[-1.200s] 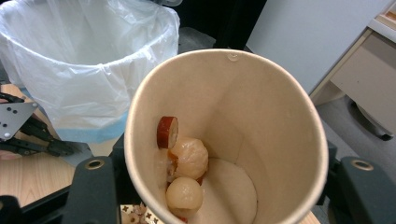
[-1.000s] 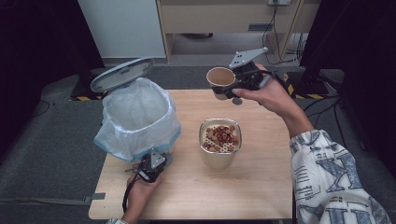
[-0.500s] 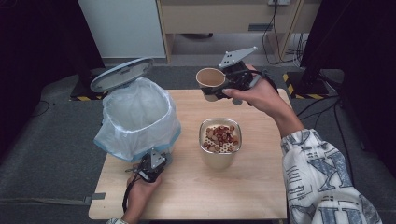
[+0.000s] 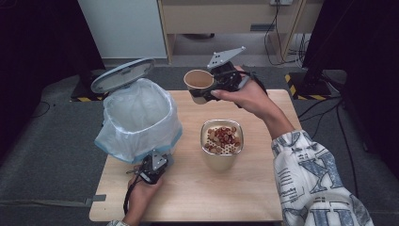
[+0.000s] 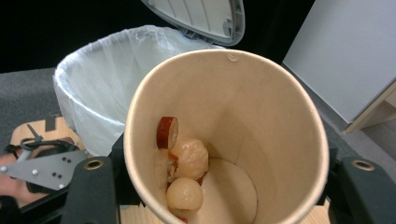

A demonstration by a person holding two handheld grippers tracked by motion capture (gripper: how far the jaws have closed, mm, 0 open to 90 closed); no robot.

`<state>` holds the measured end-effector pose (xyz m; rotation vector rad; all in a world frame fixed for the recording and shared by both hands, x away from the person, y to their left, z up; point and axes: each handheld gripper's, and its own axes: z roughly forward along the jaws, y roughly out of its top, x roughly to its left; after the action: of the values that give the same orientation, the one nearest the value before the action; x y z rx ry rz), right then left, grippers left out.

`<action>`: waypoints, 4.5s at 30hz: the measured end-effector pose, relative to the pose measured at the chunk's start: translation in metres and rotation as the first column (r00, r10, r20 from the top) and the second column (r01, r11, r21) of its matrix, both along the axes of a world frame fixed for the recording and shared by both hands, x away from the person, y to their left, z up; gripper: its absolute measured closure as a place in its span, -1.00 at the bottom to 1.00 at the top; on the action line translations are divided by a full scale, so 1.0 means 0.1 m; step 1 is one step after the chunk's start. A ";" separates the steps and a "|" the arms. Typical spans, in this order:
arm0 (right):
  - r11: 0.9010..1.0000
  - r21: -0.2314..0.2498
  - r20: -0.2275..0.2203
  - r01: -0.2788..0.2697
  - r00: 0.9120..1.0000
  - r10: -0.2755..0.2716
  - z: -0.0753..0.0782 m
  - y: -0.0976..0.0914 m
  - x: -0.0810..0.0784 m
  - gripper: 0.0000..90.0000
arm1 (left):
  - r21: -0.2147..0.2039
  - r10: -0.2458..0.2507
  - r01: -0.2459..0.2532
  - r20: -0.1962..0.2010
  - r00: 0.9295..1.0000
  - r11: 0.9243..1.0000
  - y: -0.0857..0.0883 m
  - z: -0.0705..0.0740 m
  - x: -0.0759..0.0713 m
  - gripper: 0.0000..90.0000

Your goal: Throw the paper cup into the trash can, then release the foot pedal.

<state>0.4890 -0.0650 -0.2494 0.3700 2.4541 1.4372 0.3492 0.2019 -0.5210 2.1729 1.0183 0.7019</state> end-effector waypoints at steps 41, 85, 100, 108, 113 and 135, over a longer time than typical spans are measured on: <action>0.994 0.096 -0.082 -0.052 0.995 0.060 -0.01 0.70 -0.06 -0.21 | 0.001 0.001 -0.001 0.002 1.000 1.000 0.00 0.00 0.00 0.98; 0.994 0.103 -0.081 -0.026 0.996 0.034 -0.40 1.20 0.01 -0.70 | -0.002 0.000 0.000 0.001 1.000 1.000 0.00 0.00 0.00 0.98; 0.994 0.093 -0.081 0.052 0.996 -0.045 -0.45 0.77 0.06 -0.70 | -0.003 0.000 0.000 0.001 1.000 1.000 0.00 0.00 0.00 0.98; 0.993 0.091 -0.085 0.077 0.994 -0.069 -0.49 0.61 0.08 -0.70 | -0.003 0.000 0.000 0.001 1.000 1.000 0.00 0.00 0.00 0.98; 0.991 0.093 -0.087 0.091 0.993 -0.083 -0.50 0.53 0.09 -0.70 | -0.004 0.000 0.000 0.001 1.000 1.000 0.00 0.00 0.00 0.98; 0.977 0.069 -0.096 0.203 0.976 -0.196 -0.64 -0.14 0.15 -0.72 | -0.101 -0.007 0.011 0.043 0.999 0.995 -0.09 0.14 -0.22 0.18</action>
<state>0.5038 -0.0787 -0.3133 0.6906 2.3531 1.4616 0.3271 0.1929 -0.5068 2.0660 1.0000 0.6757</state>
